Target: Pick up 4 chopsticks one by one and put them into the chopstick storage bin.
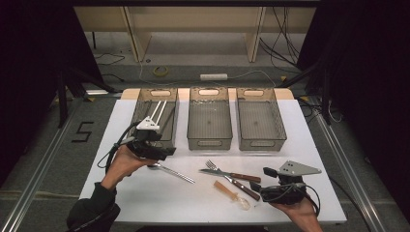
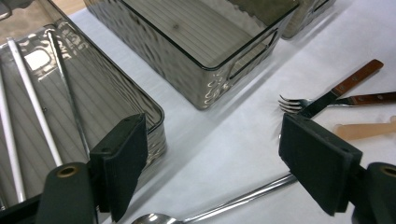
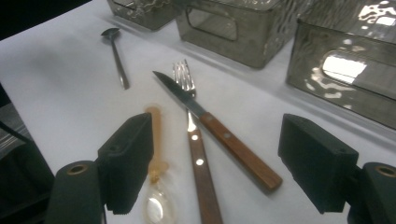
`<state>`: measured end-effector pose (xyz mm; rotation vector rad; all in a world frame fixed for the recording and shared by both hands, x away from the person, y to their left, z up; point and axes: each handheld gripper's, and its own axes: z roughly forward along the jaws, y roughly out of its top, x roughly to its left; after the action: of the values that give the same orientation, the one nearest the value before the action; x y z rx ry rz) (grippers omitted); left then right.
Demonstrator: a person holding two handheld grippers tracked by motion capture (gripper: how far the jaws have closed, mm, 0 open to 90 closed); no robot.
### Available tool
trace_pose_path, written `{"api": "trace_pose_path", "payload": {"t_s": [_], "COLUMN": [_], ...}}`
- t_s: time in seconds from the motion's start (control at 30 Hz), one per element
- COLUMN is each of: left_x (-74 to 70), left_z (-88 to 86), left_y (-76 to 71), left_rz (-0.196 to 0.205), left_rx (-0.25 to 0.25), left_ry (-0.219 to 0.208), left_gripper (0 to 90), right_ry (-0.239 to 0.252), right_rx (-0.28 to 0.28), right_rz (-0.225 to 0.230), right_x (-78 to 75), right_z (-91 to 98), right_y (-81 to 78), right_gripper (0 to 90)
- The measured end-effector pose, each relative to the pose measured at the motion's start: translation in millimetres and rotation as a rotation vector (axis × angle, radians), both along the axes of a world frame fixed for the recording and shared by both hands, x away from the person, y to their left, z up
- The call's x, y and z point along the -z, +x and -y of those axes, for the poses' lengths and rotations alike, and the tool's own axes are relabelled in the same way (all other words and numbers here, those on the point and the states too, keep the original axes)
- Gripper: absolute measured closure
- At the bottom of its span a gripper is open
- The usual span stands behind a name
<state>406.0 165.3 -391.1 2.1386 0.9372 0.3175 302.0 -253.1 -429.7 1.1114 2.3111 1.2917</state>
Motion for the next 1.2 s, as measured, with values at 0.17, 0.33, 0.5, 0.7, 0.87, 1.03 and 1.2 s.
{"api": "trace_pose_path", "payload": {"t_s": [0.17, 0.33, 0.5, 0.7, 0.87, 1.03, 1.2], "left_x": [4.2, 10.1, 16.7, 23.7, 28.3, 34.7, 37.1], "left_z": [8.1, 15.9, 16.2, 8.5, 4.3, 4.4, 1.5], "left_y": [-4.9, -13.5, -24.8, -37.4, -46.7, -55.1, -61.0], "left_rz": [0.003, 0.023, 0.044, 0.078, 0.090, 0.094, 0.089], "left_rx": [0.025, 0.042, 0.047, 0.020, 0.009, 0.006, -0.019], "left_ry": [0.005, -0.009, -0.034, -0.084, -0.134, -0.146, -0.166], "left_gripper": [23.1, 22.7, 22.0, 20.7, 20.0, 19.7, 19.5], "right_ry": [-0.005, -0.019, -0.036, -0.062, -0.083, -0.096, -0.112], "right_rx": [-0.041, -0.078, -0.110, -0.144, -0.161, -0.171, -0.181], "right_rz": [-0.014, -0.034, -0.055, -0.078, -0.100, -0.112, -0.120], "right_x": [1.1, 2.9, 4.3, 6.6, 9.2, 10.8, 12.9], "right_z": [-9.9, -20.0, -29.3, -40.2, -46.7, -50.0, -53.4], "right_y": [-0.5, 0.2, 1.1, 4.2, 6.7, 7.5, 8.4], "right_gripper": [27.9, 27.9, 28.1, 29.7, 30.0, 30.1, 30.1]}}
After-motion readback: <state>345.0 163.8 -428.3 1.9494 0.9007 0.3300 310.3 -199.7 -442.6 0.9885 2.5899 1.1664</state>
